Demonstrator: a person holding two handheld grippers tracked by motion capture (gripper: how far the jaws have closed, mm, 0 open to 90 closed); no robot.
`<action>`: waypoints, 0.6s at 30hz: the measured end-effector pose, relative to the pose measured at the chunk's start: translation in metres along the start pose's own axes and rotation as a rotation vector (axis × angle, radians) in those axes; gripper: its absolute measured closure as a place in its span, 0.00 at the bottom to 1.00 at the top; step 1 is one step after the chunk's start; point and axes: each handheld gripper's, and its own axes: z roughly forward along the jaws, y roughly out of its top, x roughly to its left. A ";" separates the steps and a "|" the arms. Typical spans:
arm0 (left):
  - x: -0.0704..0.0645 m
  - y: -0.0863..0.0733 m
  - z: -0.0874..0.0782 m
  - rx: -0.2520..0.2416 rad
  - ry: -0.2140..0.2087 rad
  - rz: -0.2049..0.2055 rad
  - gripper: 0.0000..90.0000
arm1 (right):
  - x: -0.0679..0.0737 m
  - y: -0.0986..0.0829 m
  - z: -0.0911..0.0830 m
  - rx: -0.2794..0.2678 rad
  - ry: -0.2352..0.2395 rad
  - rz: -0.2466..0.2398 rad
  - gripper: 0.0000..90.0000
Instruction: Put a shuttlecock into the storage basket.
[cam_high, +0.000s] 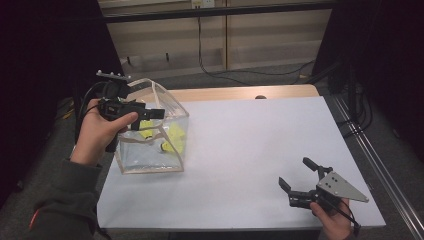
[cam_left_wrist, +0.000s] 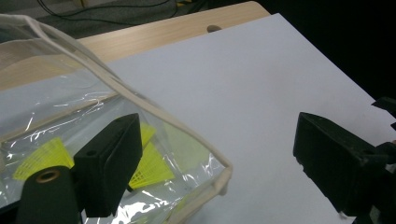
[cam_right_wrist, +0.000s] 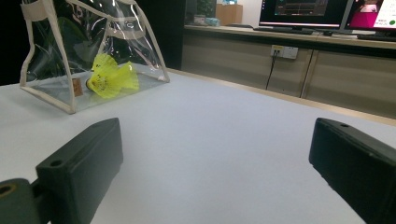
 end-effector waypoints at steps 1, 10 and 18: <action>-0.001 0.000 0.001 -0.004 -0.004 0.000 0.18 | 0.000 0.000 0.000 0.000 0.000 0.000 0.03; -0.011 -0.006 0.007 -0.017 -0.039 0.017 0.17 | 0.000 0.000 -0.001 0.000 0.002 0.003 0.03; -0.022 -0.009 0.012 -0.027 -0.065 0.036 0.17 | 0.000 0.001 -0.001 0.000 0.001 0.001 0.03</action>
